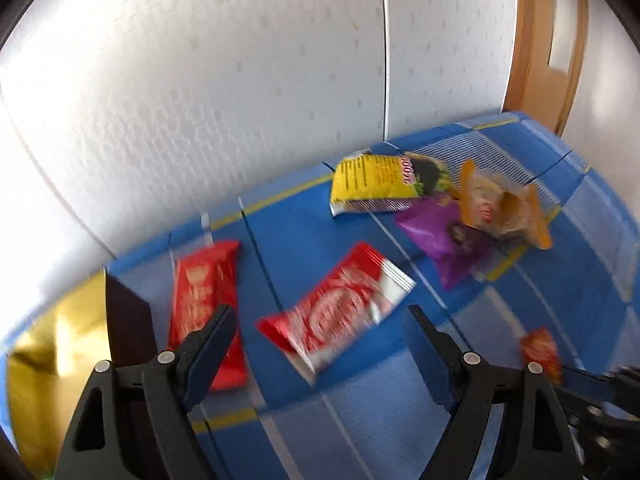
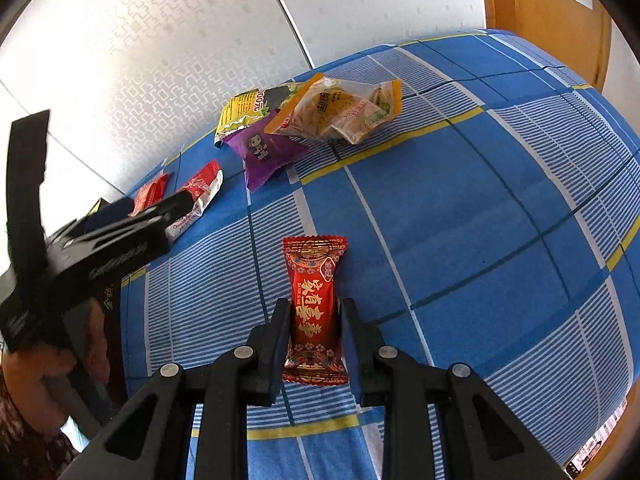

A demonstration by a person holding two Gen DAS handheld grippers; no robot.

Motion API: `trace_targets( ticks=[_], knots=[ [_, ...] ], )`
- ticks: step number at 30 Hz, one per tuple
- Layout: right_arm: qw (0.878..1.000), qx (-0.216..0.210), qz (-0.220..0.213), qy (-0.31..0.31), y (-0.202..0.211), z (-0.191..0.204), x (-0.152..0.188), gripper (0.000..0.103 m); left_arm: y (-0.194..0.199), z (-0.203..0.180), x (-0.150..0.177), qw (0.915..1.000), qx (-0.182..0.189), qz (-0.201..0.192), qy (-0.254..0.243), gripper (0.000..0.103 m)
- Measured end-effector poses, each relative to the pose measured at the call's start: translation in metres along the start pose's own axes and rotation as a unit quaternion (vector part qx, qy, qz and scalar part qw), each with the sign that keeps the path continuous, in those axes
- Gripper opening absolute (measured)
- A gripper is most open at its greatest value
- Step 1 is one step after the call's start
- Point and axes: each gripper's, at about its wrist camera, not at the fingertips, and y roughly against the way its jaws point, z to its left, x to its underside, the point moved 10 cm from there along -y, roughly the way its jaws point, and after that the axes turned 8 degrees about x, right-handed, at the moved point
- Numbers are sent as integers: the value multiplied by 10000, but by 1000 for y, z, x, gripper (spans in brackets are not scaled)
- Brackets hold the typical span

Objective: Organize snacks
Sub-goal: 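Move the left tool to the red-and-white wafer bar and grasp it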

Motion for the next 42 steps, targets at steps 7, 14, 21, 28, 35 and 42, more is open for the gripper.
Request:
trace_targets(
  ticks=[7,14,21,28,35,42],
  knots=[
    [10000,-25,-1,7,-1,0,-1,25,-32,-6,1,9988,143,348,-326,84],
    [10000,-22,-4,-6,0,-2,-1,25,-10,-14,23,9983,404,281,-322,42],
    [9999,64,-49,76,0,0,-1,25,-3,-18,36,9987,310,251,-317,39],
    [10000,63,-47,58,1,1,0,25,9,-24,50,9991,235,267,-227,39],
    [9999,71,-54,61,1,1,-1,25,19,-31,67,9995,210,225,-53,39],
    [10000,54,-49,44,1,1,0,25,23,-28,70,9994,216,221,153,50]
  ],
)
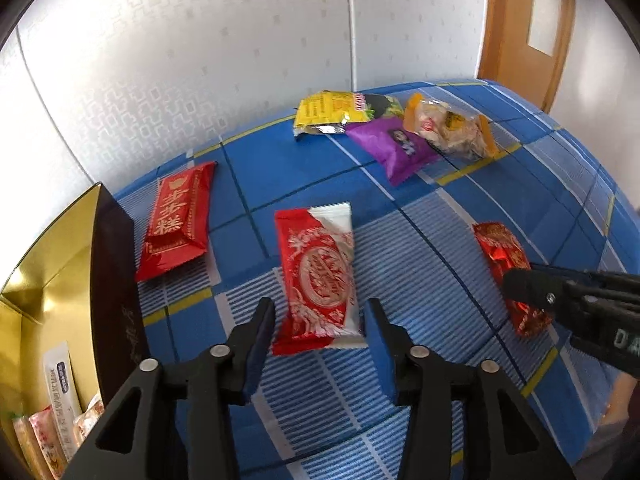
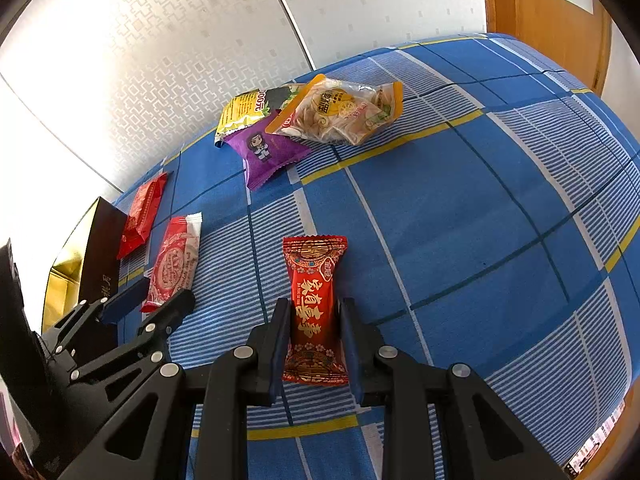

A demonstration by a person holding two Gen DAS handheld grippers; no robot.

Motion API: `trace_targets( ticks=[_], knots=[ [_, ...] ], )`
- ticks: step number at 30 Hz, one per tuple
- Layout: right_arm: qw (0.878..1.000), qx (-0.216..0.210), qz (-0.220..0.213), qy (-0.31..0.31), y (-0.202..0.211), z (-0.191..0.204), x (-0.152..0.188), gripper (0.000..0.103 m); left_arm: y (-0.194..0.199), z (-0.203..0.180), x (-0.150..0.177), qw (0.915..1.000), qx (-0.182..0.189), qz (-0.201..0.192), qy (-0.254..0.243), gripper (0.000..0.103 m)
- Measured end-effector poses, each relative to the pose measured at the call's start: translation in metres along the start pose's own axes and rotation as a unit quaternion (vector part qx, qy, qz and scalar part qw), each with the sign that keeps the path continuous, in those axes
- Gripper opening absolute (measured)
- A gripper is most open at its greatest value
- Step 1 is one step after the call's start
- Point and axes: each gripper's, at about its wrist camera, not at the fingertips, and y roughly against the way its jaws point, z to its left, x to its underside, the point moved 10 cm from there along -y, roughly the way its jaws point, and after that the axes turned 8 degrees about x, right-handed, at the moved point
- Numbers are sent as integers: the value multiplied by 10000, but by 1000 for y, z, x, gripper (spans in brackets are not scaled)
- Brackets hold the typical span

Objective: Organize snacks
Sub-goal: 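Move the left tool to the red-and-white wafer bar and grasp it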

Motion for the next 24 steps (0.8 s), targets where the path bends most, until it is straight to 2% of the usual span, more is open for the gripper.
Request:
trace_targets(
  ticks=[8,14,21,23,24],
  knots=[
    [10000,33,-11,38,-1,0,0,25,-12,10,-15,9996,-101,-8,255,52],
    [9999,102,-28,107,-2,2,0,25,-13,6,-16,9997,-180,-90,108,47],
    [9995,190,-105,208,-3,5,-1,25,-14,6,-15,9995,-284,-130,88,48],
    [9995,206,-121,224,-3,4,-1,25,-13,3,-14,9997,-159,-156,81,36],
    [9994,215,-129,230,-3,5,-1,25,-13,2,-13,9997,-135,-176,73,35]
  ],
)
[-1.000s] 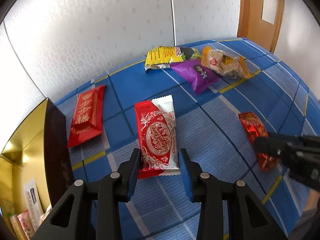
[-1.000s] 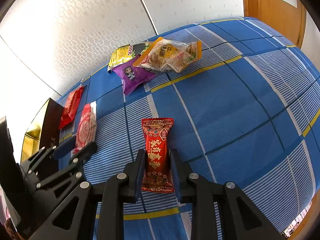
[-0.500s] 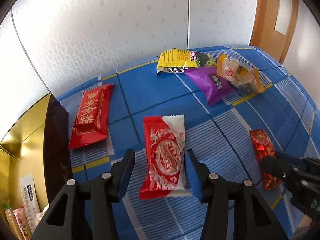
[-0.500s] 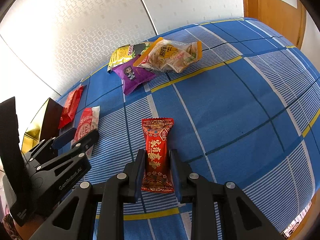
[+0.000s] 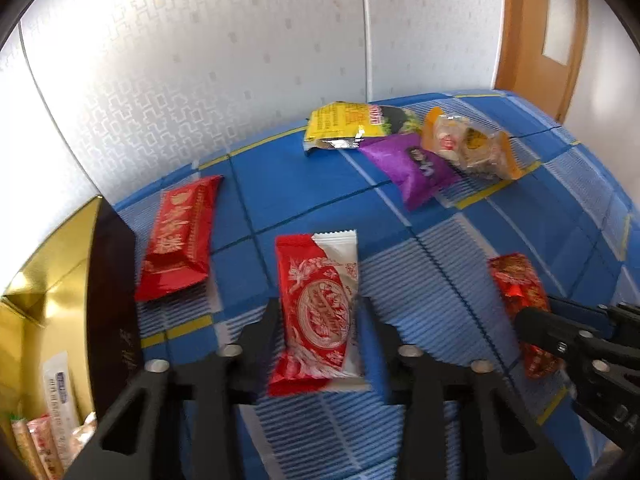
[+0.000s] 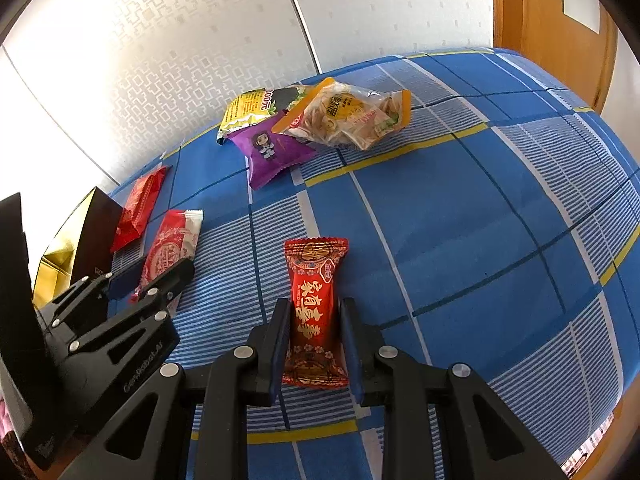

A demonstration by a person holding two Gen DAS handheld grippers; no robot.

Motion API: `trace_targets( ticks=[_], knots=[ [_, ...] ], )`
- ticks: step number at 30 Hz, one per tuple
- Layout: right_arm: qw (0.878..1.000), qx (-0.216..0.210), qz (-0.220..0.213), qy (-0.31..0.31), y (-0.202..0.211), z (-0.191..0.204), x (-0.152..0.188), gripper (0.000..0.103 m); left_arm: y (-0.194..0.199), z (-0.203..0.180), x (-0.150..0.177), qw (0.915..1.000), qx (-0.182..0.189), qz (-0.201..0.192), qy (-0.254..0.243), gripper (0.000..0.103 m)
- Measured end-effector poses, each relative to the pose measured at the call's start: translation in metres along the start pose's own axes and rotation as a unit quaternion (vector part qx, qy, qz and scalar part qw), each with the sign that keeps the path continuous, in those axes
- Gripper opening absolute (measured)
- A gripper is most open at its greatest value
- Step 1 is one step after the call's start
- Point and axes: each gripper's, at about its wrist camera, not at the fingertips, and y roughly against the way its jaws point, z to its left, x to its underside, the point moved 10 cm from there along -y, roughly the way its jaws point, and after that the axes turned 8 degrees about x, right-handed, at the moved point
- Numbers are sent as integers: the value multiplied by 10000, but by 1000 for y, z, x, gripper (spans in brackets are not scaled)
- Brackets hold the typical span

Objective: Organize snacks
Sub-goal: 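Move the left tool to the red-and-white wafer bar and grasp it, then carry the wafer bar into the tray with the left tool while the right holds the candy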

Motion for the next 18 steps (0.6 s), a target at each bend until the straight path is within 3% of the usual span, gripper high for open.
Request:
trace_targets(
  ticks=[5,18],
  knots=[
    [10000,50,-41,35,-1,2,-1,25,8,-3,8,9997,-50,-160,-193,29],
    [9987,370,-209,272,0,7,-2,25,28,7,35,9988,211,-395,193,29]
  ],
)
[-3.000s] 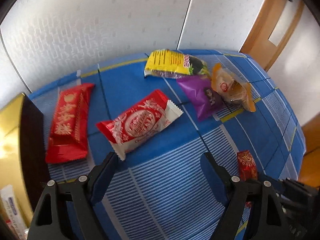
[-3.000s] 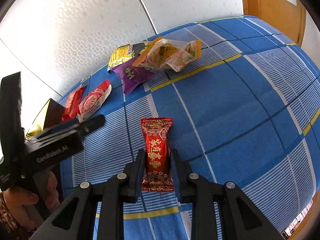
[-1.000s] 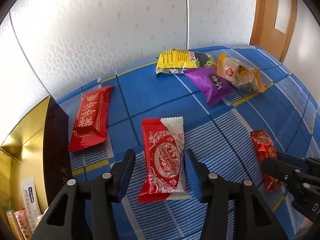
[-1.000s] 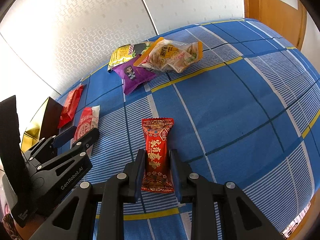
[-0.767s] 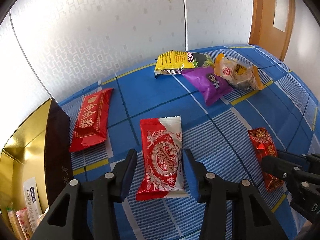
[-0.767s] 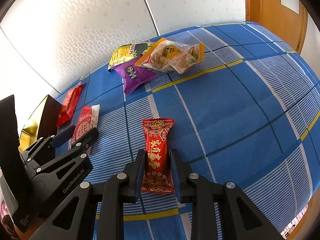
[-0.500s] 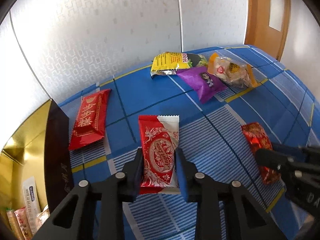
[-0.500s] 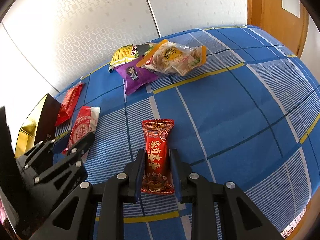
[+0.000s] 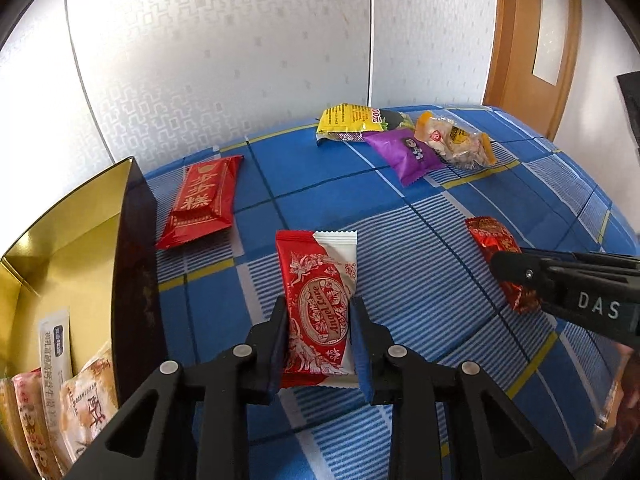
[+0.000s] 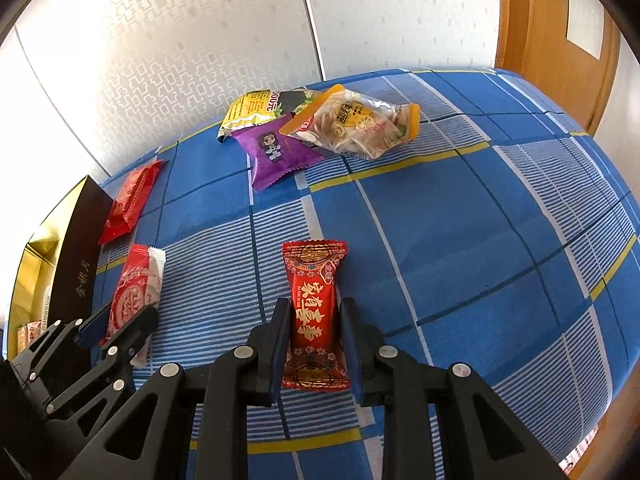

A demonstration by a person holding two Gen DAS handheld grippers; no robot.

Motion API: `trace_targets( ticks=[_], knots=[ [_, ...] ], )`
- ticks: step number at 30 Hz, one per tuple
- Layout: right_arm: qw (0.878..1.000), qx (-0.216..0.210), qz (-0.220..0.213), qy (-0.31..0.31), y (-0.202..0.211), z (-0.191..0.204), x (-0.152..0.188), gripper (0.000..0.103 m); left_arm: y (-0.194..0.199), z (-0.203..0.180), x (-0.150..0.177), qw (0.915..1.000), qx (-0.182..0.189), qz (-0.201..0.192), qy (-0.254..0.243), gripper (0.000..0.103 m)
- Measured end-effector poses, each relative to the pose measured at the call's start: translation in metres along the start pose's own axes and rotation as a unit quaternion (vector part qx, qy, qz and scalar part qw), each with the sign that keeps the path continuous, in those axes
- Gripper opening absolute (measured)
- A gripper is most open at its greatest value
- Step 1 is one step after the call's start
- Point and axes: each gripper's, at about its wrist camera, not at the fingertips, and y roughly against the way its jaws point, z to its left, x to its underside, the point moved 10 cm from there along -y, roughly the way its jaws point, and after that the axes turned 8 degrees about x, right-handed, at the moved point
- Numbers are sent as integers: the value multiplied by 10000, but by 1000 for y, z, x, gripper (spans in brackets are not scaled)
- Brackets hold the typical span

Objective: Organize snacks
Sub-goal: 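Carry the wafer bar into the tray with the left tool while the right holds the candy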

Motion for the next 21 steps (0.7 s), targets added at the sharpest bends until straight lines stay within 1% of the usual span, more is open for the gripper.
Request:
trace_targets(
  ticks=[3,5,9,11,21],
  knots=[
    [10000,49,-34,69,0,0,0,24,3,0,2,9998,113,15,142,29],
    [9999,36,-55,81,0,1,-1,24,8,-3,0,9997,206,-53,139,29],
    [9999,57,-80,94,-1,2,-2,24,28,-6,-11,9992,204,-337,-48,29],
    [9998,87,-94,124,0,2,-2,24,35,-3,-15,9988,201,-434,-58,29],
    [9997,99,-149,159,0,3,-2,22,55,17,-18,9979,132,-621,130,29]
  ],
)
